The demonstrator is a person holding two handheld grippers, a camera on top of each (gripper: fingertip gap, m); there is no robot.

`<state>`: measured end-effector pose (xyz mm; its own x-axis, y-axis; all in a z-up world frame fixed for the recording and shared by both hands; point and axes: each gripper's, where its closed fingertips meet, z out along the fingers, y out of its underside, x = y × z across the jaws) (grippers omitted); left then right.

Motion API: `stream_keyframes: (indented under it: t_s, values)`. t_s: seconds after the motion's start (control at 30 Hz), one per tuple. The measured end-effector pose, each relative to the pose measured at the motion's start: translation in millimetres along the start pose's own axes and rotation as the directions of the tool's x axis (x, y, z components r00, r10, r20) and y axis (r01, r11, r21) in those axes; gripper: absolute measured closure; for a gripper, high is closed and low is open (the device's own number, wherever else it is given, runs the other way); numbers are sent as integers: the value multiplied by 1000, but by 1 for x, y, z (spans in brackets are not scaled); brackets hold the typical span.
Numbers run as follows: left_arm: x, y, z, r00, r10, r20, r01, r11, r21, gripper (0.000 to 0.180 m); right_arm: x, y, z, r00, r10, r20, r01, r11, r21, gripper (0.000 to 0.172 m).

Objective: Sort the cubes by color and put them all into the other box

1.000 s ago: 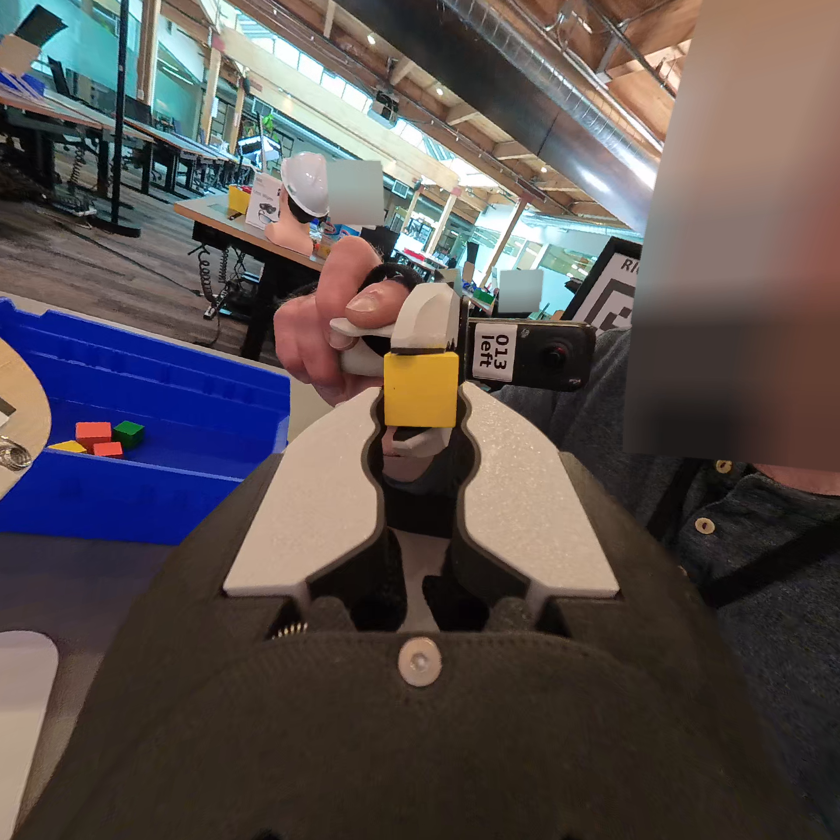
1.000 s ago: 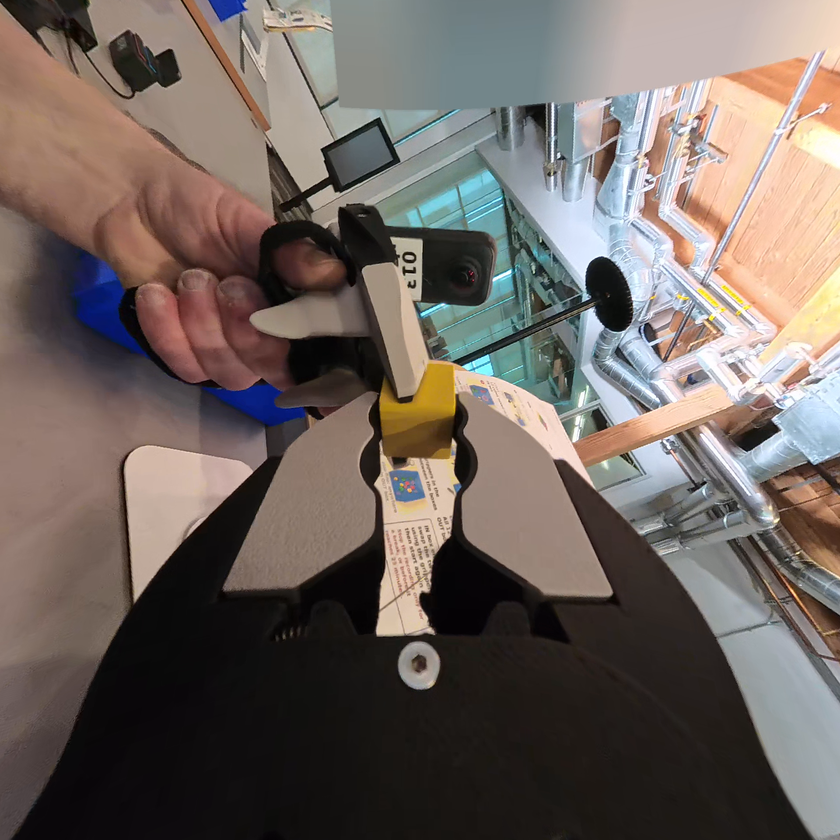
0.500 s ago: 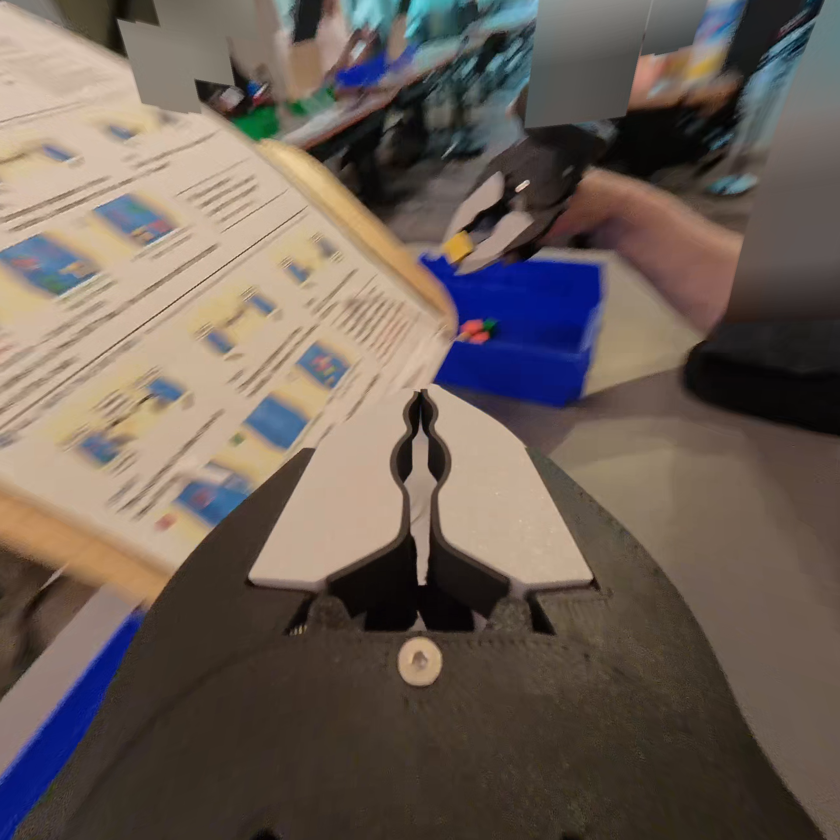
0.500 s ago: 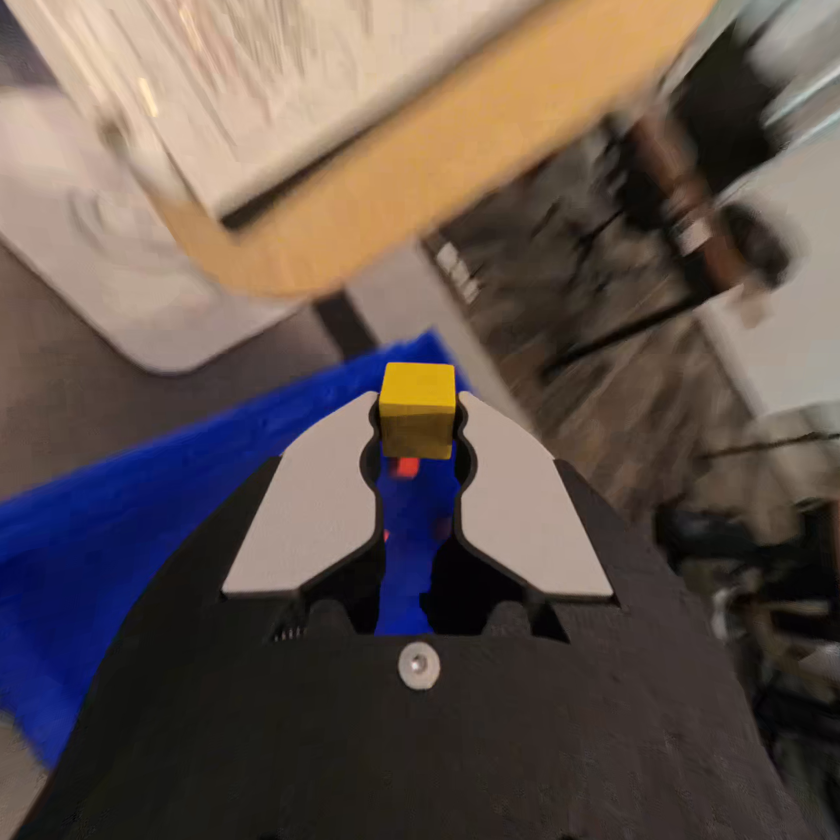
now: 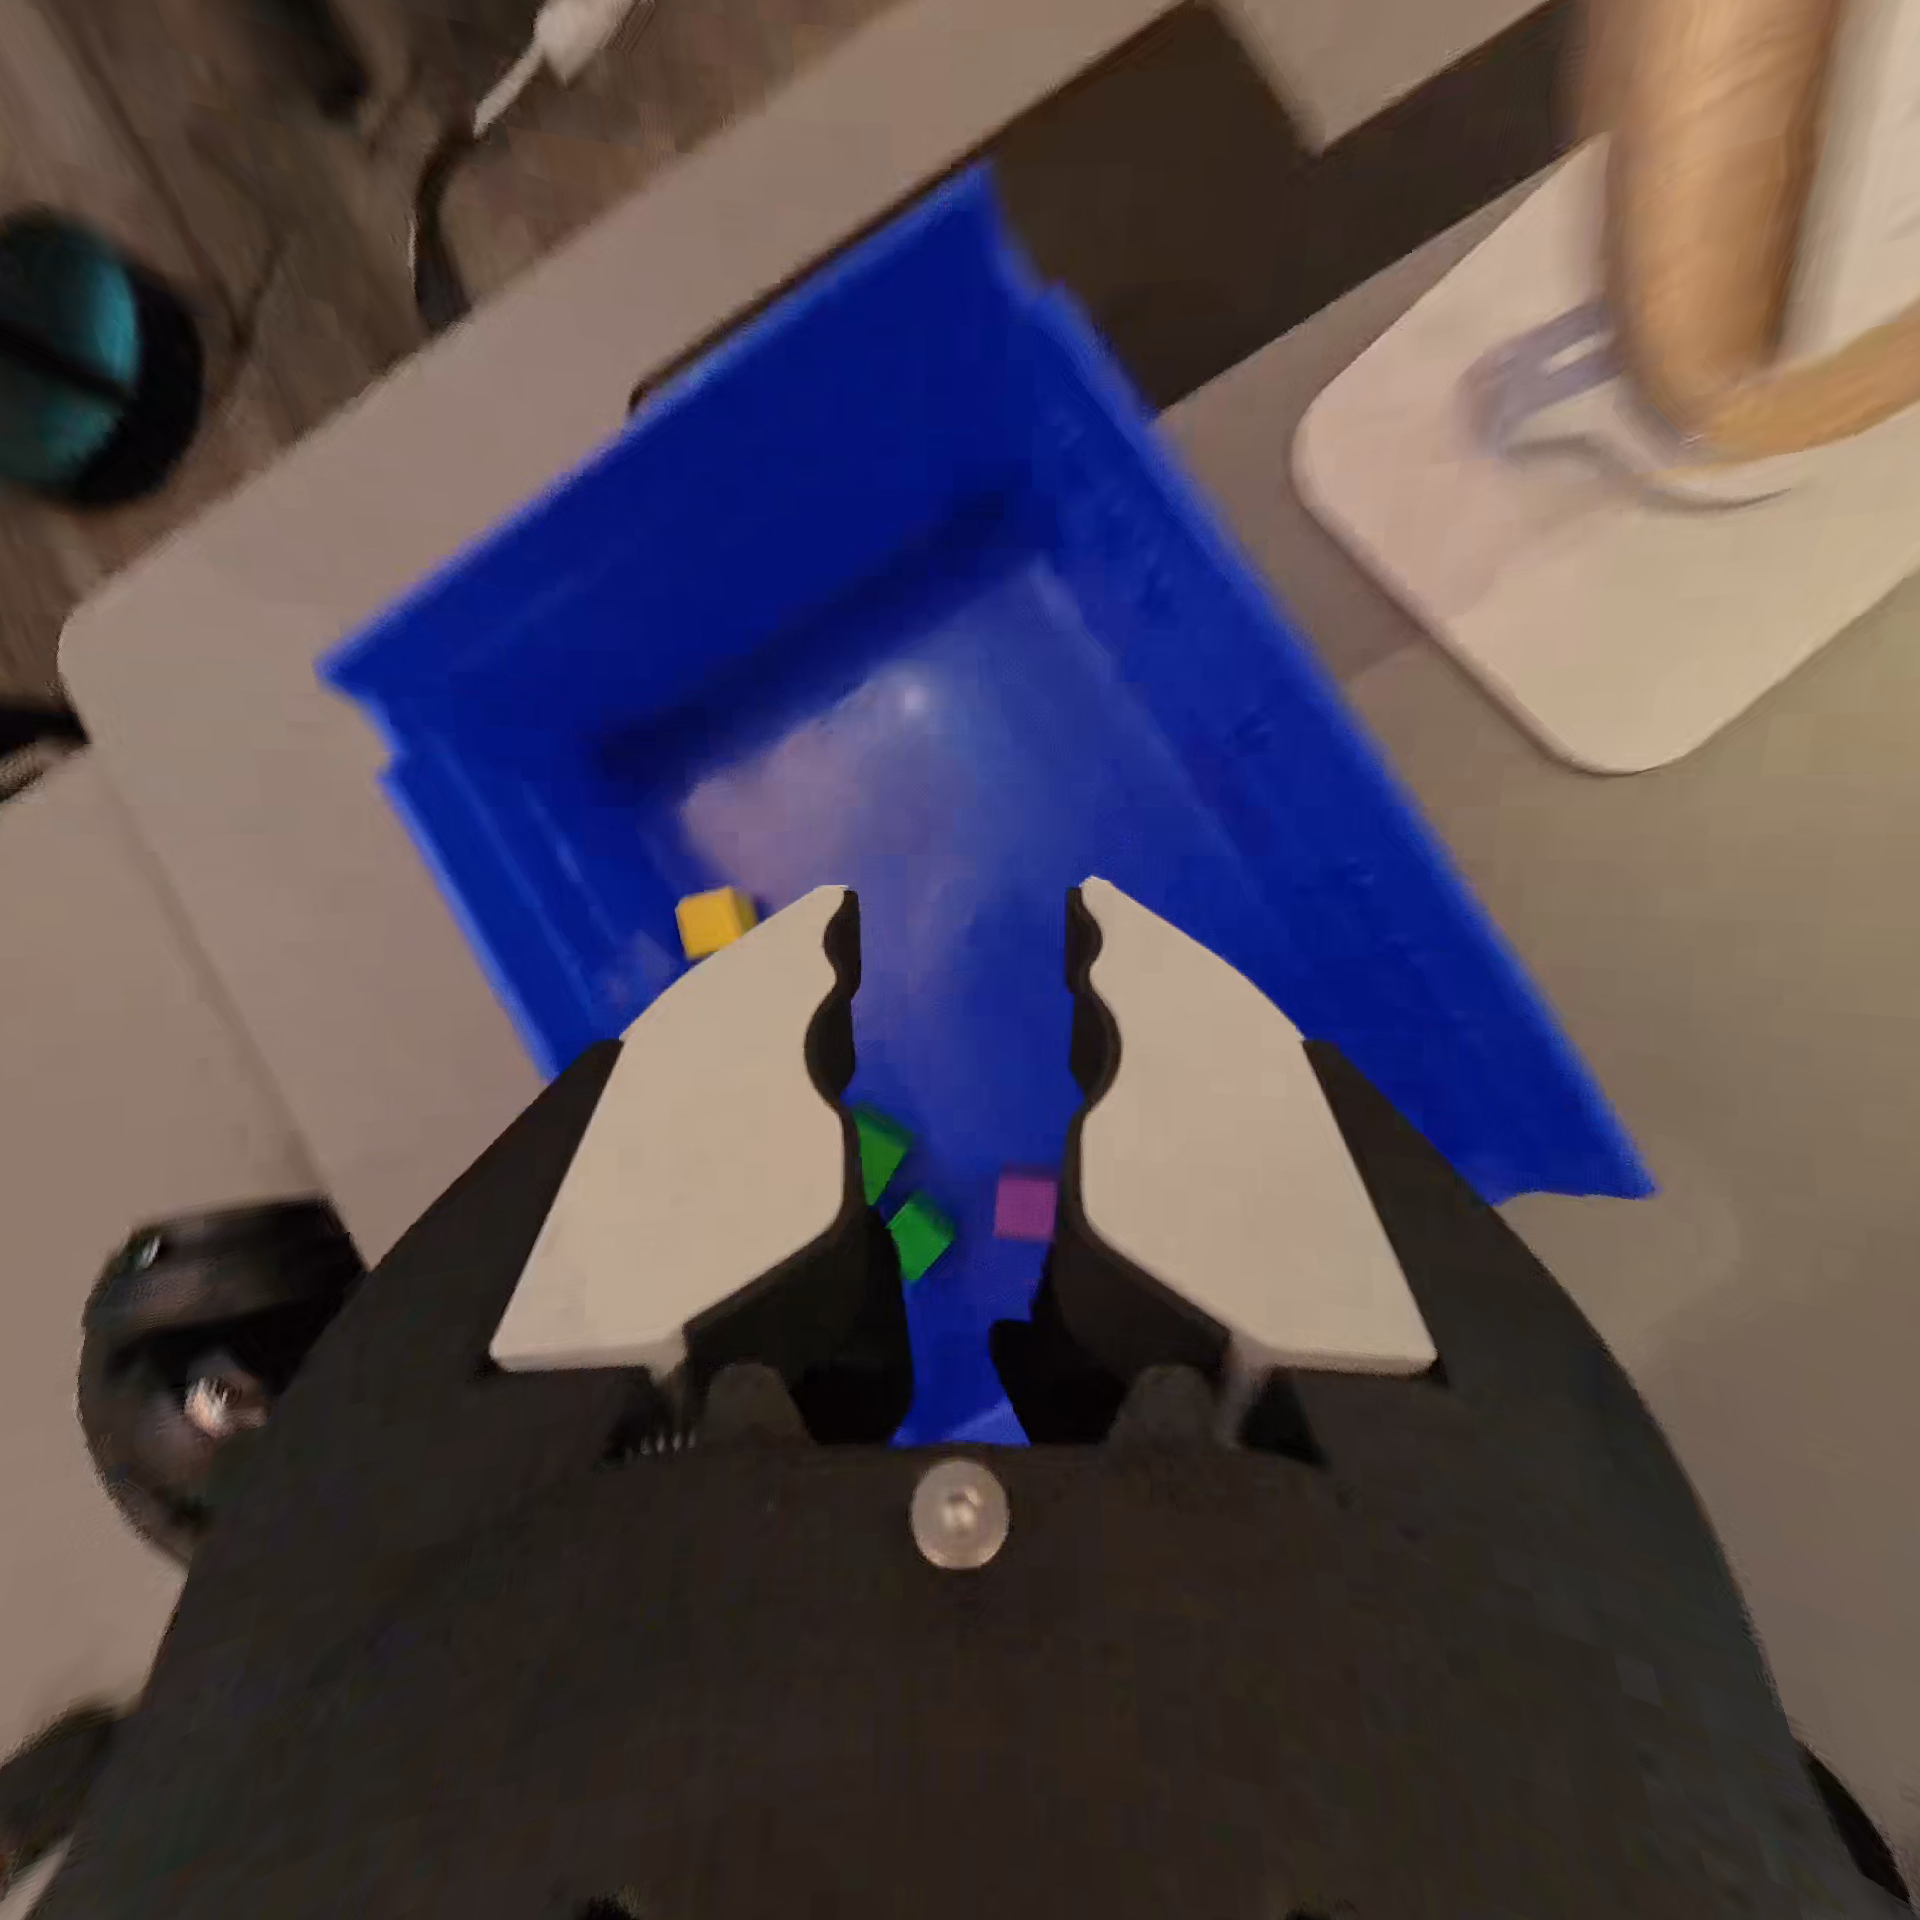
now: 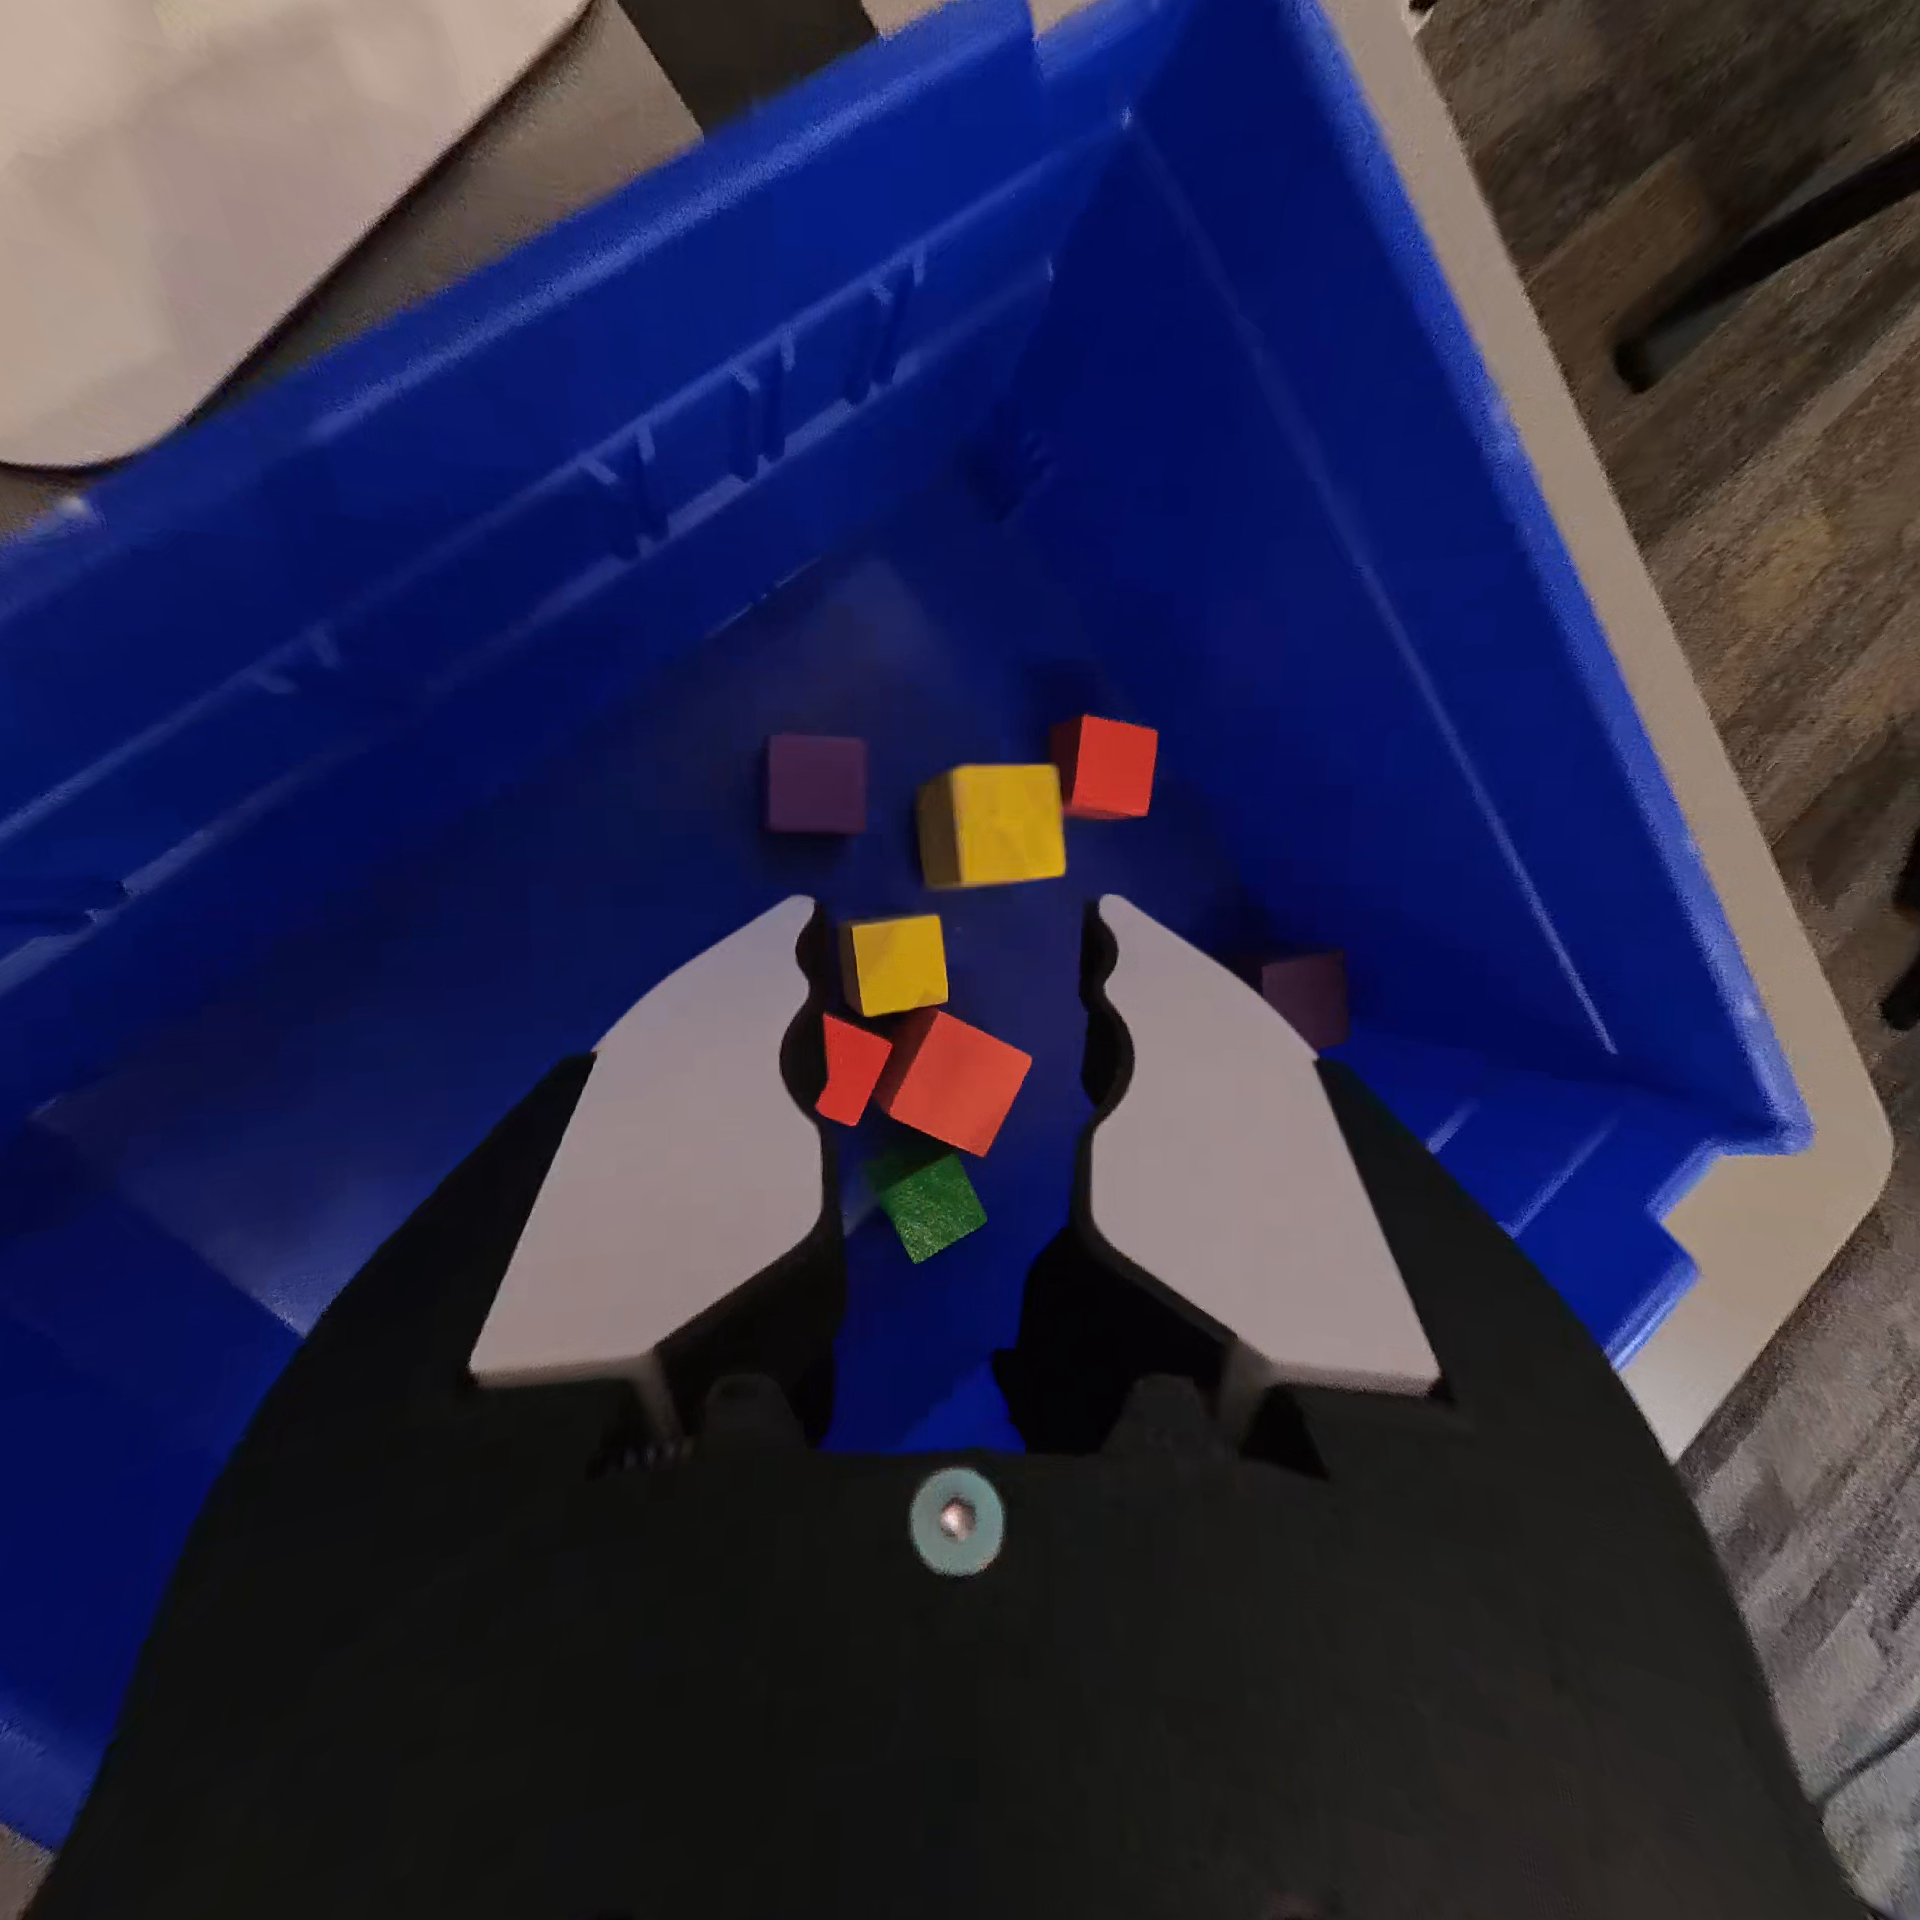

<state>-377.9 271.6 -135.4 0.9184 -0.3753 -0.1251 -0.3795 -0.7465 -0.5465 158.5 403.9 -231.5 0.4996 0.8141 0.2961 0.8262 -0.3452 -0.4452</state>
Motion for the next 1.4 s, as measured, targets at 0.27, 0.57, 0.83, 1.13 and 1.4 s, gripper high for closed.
stream_keyframes:
  t_s: [0.27, 0.57, 0.83, 1.13, 1.4]
  values:
    - [-44, 45, 65, 992, -25, 127, 52, 975, -216, 135, 1, -13, -11, 999, -17, -31, 18, 999, 46, 129]
    - [-76, 75, 111, 941, 4, 338, 131, 917, -376, 135, -1, -16, -13, 999, -35, -31, 37, 998, 54, 130]
    - [-84, 87, 129, 929, -108, 355, 233, 913, -334, 154, -6, -21, -12, 998, -59, -30, 61, 996, 58, 130]
    - [-43, 75, 136, 978, -172, 120, 202, 926, -319, 158, -7, -20, -11, 998, -65, -26, 66, 996, 52, 130]
    - [-51, 73, 129, 977, -146, 152, 188, 932, -309, 126, -5, -20, -13, 997, -66, -33, 68, 996, 56, 130]
